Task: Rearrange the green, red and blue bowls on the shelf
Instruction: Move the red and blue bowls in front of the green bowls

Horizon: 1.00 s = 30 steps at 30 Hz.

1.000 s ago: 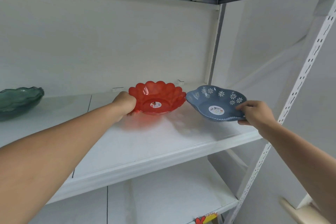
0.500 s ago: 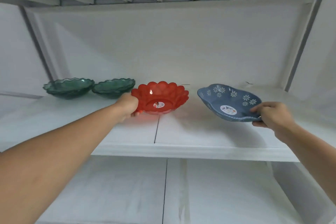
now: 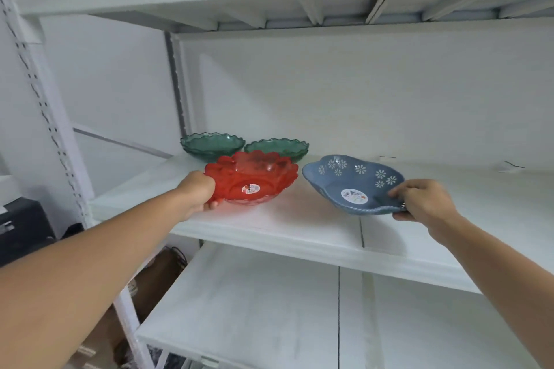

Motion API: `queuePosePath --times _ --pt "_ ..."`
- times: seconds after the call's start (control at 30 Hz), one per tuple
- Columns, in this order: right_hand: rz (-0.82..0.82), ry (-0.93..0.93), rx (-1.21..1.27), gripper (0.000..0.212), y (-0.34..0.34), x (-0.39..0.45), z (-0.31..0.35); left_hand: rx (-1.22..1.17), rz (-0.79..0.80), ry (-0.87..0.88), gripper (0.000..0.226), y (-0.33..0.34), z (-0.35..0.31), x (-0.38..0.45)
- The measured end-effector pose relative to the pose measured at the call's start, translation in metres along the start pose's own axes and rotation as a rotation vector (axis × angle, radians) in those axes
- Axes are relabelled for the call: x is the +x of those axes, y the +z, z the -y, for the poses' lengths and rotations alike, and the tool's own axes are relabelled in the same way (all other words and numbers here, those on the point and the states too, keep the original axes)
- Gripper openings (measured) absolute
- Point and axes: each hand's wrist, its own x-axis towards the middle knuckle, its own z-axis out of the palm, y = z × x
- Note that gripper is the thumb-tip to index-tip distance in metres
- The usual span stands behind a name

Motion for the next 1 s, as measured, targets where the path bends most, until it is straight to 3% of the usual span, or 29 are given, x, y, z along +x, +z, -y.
queuePosePath --times 0.4,0.77,1.0 --pt "0.003 0.081 -0.044 0.042 0.163 -0.016 0.055 0.077 -0.014 -0.086 0.022 -0.149 0.058 0.104" --pt "0.049 0.015 -0.070 0.048 0.218 0.004 0.052 0.130 -0.018 -0.083 0.016 -0.162 0.080 0.144" --pt "0.022 0.015 -0.128 0.052 0.233 -0.001 0.054 0.240 0.137 -0.008 0.025 -0.177 0.085 0.186"
